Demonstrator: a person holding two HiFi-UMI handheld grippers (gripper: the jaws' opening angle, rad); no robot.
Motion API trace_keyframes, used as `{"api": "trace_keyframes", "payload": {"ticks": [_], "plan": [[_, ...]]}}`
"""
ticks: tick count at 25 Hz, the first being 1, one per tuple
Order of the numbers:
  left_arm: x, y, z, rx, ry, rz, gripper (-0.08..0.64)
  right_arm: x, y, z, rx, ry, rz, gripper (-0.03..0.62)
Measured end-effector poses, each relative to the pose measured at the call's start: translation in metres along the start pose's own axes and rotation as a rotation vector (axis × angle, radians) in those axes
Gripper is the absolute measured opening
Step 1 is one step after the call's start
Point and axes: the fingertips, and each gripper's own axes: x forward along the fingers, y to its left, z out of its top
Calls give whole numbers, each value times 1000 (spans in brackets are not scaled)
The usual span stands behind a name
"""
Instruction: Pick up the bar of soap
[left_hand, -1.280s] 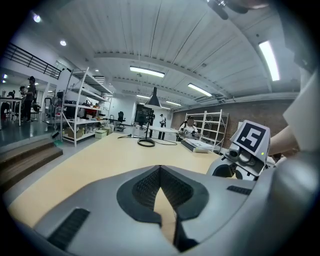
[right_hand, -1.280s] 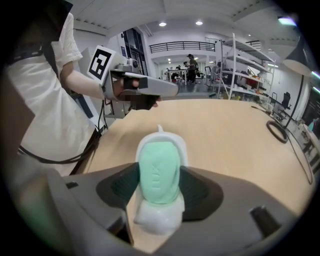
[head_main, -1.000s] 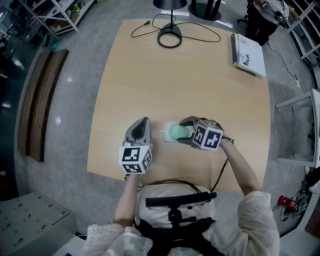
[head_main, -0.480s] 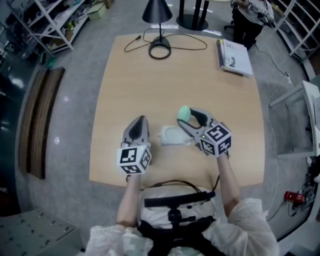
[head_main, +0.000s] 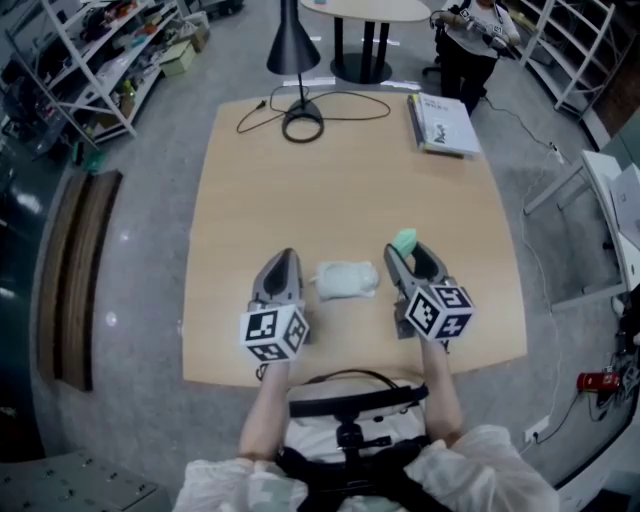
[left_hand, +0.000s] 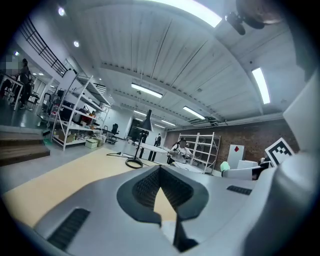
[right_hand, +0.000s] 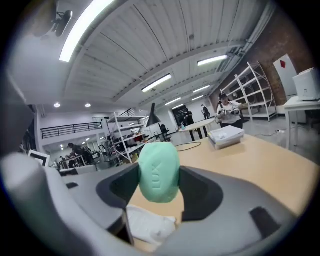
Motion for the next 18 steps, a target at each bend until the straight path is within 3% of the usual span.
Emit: {"api": "trace_keyframes", "payload": {"ticks": [8, 13, 18], "plan": [[-17, 12, 4, 7, -8, -21, 0, -10, 19, -5, -26, -9, -34, 259], [-27, 33, -12, 47, 41, -30, 0, -22, 42, -21, -82, 16, -50, 259], [-47, 44, 6, 73, 0, -25, 0, -33, 72, -25, -91, -20, -27, 259]]}}
